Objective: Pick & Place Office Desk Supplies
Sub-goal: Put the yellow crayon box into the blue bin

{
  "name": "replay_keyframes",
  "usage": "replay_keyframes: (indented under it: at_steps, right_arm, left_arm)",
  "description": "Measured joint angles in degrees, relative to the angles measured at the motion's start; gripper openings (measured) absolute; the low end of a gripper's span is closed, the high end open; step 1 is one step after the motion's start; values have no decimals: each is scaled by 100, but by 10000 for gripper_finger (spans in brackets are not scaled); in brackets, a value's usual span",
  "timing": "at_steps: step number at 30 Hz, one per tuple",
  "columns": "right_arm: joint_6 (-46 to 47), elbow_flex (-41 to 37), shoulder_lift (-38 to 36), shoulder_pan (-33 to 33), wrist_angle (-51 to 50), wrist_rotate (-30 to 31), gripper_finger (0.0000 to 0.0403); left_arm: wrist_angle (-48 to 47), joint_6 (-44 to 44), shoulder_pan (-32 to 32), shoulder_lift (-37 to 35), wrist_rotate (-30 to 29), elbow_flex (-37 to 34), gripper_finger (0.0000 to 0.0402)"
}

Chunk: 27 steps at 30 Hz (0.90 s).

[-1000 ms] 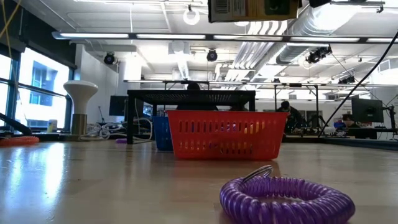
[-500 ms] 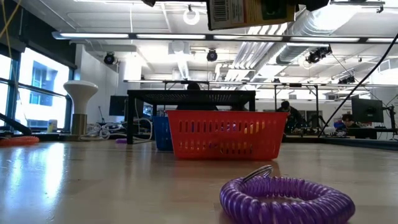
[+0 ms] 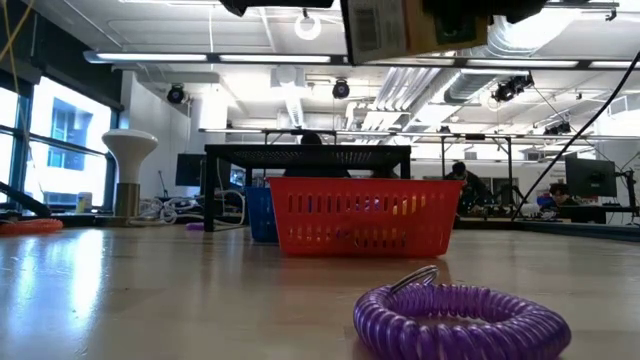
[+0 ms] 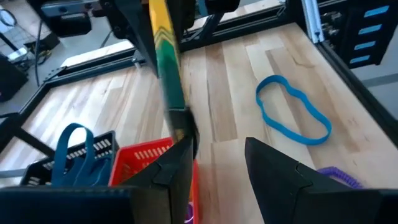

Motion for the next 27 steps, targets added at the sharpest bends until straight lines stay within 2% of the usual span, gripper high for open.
replay_keyframes:
  at_steps: [3,9,18,23,27]
  right_arm:
    - [-20,0,9,54,-98,252,22]
    - [-57,-2,9,30,-59,95,23]
    - [-50,-2,9,-43,46,172,23]
    - [-40,-7,9,-51,44,213,23]
    - [-36,-7,9,-67,49,224,23]
  left_arm:
    - [5,70,-41,-9,-87,0,141]
    - [-7,-48,-7,-11,-580,0,141]
    - [44,-605,287,10,-45,0,141]
    - [67,-640,435,13,569,0,141]
    - [127,-470,442,13,561,0,141]
